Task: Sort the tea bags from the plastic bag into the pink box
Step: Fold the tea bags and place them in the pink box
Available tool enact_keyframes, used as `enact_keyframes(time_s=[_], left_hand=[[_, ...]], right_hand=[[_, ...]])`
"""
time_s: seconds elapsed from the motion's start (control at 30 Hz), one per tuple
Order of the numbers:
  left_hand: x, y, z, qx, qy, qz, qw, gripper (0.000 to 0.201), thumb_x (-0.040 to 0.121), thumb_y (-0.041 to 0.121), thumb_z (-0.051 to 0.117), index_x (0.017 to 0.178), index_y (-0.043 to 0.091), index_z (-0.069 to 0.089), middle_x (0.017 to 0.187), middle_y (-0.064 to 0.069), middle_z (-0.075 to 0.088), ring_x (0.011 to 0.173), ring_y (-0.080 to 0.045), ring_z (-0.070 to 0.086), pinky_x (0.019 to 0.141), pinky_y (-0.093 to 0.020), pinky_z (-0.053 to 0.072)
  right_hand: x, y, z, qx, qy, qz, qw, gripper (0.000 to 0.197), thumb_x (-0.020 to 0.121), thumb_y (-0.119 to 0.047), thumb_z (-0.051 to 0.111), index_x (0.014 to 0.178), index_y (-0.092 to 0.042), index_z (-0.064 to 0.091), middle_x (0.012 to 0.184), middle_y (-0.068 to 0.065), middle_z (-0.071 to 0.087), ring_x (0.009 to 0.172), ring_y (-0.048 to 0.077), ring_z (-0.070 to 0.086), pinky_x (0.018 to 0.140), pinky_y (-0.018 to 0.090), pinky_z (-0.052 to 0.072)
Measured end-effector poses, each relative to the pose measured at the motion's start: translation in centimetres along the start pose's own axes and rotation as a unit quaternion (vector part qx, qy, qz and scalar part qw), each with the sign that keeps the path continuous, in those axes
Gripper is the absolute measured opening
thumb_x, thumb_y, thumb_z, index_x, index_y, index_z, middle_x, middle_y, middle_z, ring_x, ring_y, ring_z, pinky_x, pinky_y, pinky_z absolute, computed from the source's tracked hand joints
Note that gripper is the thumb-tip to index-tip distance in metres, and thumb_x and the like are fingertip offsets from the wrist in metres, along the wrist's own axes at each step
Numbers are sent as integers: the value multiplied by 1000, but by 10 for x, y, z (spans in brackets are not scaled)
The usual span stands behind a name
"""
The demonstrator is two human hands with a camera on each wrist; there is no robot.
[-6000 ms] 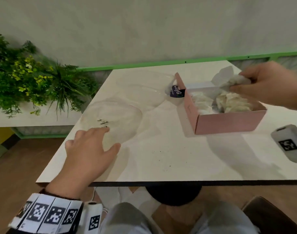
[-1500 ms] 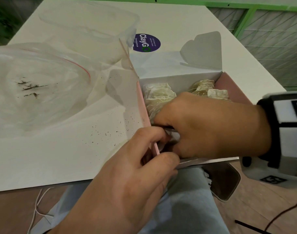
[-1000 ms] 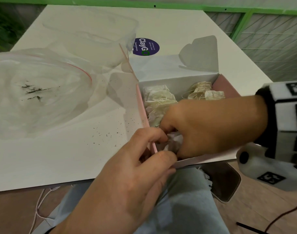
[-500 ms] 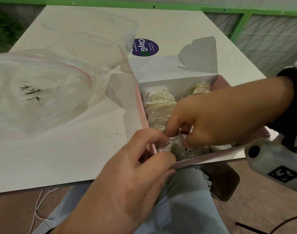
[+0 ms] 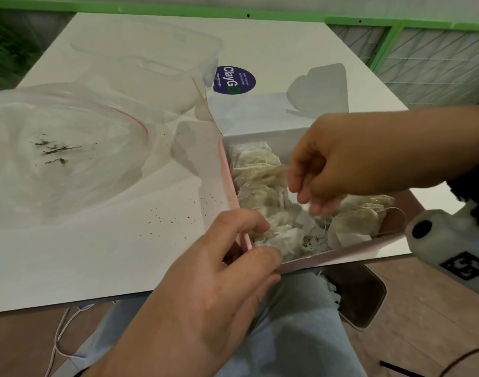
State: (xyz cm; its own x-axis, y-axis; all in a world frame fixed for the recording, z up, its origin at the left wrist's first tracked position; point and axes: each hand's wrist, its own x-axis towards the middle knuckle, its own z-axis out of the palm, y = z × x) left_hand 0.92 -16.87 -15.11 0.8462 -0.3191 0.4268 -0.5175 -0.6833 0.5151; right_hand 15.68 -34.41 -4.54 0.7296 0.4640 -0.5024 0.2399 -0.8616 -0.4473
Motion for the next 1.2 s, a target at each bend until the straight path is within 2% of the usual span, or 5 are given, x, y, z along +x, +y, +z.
enact_keyframes(time_s=[0.13,0.4,0.7,0.97,1.2], left_hand=[[-1,0,0,1,-2,0,1000,12,98,32,58,106,24,59,129,1,49,75,-7,44,65,-20,42],[-1,-2,2,-2,6,4,1000,12,98,30,60,106,21,63,128,-1,50,73,-11,46,63,-25,42],[0,0,-1,-3,-9,-5,1000,11,98,31,58,102,22,64,128,1,48,75,-10,45,65,-21,40],[2,2,-2,-2,-12,-12,1000,13,95,33,58,102,24,63,127,4,47,74,-9,46,63,-19,41],[1,0,-1,-3,-8,-11,1000,15,95,32,58,103,22,66,127,2,47,73,-9,47,64,-17,41]], right_hand=[[-2,0,15,-25,-29,41,998,18,79,-13,77,96,-19,73,82,-3,78,75,10,75,85,35,59],[6,-2,24,128,-90,16,988,30,81,2,77,104,-14,69,77,10,74,63,17,73,64,28,60],[7,-5,38,-52,-19,-164,985,19,80,-11,73,89,-27,67,80,-4,71,73,16,67,68,41,58],[8,-6,43,-150,116,-217,958,20,75,-15,72,67,-26,58,56,-10,52,57,6,53,51,17,38],[7,-8,42,-143,58,-216,964,29,76,-12,69,69,-34,52,63,-13,54,62,3,54,55,16,40]])
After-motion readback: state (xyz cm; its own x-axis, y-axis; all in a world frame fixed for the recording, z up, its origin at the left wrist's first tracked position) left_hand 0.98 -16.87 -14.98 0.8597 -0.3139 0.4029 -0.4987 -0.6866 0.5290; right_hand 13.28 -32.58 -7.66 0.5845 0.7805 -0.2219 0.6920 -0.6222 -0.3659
